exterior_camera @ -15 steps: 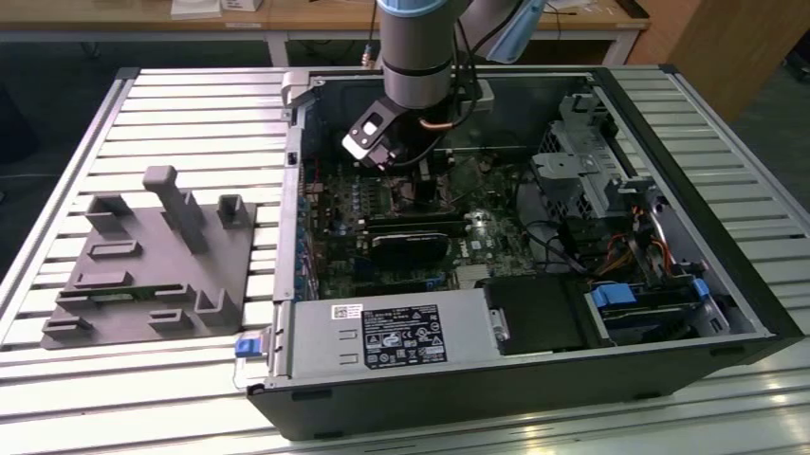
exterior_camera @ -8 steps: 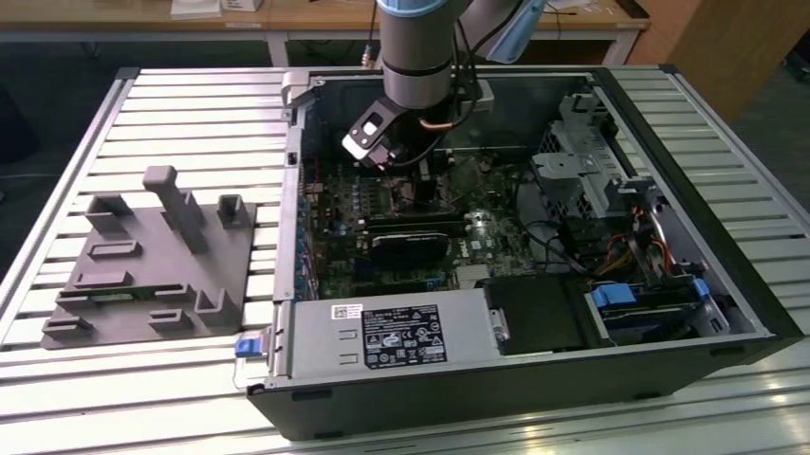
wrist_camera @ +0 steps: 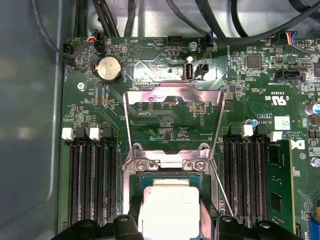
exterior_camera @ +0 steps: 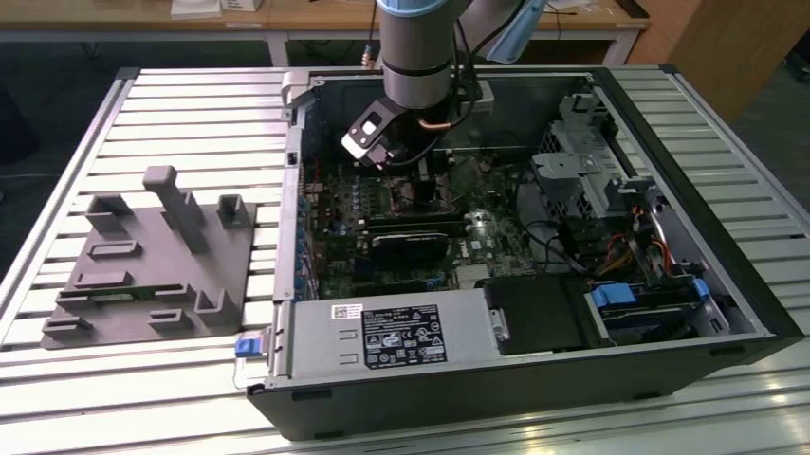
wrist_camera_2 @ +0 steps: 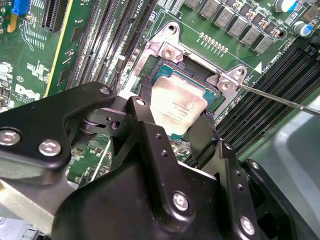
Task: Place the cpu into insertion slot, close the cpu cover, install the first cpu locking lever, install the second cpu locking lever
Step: 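Place the cpu into insertion slot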
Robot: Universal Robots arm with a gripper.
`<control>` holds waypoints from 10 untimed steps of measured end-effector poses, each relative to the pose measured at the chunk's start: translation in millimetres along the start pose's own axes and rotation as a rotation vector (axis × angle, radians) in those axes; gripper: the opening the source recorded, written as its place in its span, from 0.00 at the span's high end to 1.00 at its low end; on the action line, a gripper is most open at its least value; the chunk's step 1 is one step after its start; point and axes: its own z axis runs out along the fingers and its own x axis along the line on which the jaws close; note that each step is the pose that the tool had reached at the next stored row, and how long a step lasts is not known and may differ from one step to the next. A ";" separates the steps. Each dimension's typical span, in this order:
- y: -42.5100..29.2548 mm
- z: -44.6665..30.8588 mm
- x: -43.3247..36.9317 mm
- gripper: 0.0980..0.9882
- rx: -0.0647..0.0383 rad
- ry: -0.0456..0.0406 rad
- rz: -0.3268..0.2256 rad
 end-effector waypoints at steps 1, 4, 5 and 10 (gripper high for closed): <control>0.0 0.0 0.0 0.51 0.000 0.0000 0.000; 0.0 0.0 0.0 0.51 0.000 -0.0001 0.000; 0.0 0.0 0.0 0.51 0.000 -0.0001 0.000; 0.0 0.2 0.1 0.42 0.000 0.0003 0.001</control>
